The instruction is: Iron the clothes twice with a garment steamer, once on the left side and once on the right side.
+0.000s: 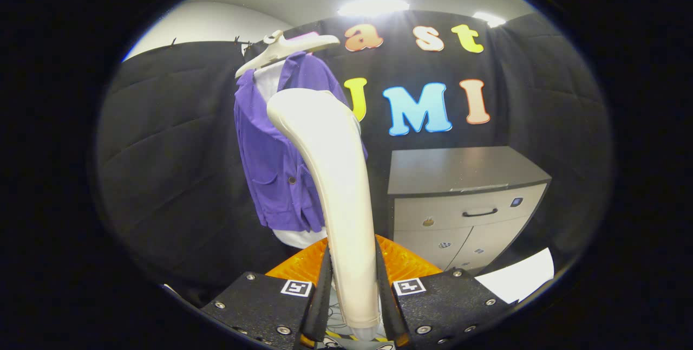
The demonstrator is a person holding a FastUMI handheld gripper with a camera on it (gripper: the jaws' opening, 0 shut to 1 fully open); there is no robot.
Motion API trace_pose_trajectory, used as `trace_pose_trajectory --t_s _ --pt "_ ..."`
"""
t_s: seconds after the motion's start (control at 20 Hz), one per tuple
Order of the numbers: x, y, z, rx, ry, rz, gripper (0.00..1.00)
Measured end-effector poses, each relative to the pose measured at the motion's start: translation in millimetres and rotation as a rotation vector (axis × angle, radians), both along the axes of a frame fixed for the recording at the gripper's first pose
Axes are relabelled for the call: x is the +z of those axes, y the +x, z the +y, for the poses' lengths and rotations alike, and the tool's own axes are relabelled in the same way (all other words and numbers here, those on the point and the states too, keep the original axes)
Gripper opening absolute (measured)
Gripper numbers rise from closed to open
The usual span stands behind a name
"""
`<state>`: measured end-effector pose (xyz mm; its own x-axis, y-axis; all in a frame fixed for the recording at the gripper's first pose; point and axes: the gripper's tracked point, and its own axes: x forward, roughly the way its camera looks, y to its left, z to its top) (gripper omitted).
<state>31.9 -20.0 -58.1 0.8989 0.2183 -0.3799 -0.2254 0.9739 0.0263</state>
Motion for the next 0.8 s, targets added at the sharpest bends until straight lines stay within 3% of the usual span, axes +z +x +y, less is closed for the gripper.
trace_pose_trajectory --t_s 0.2,0.35,0.8 --pt "28 18 -42 -0.109 0.029 -0.174 0.4" --pt "6 16 -64 -0.179 0.029 -0.2 0.4" --pt "-42 10 -64 -0.163 -0.013 -0.132 0.4"
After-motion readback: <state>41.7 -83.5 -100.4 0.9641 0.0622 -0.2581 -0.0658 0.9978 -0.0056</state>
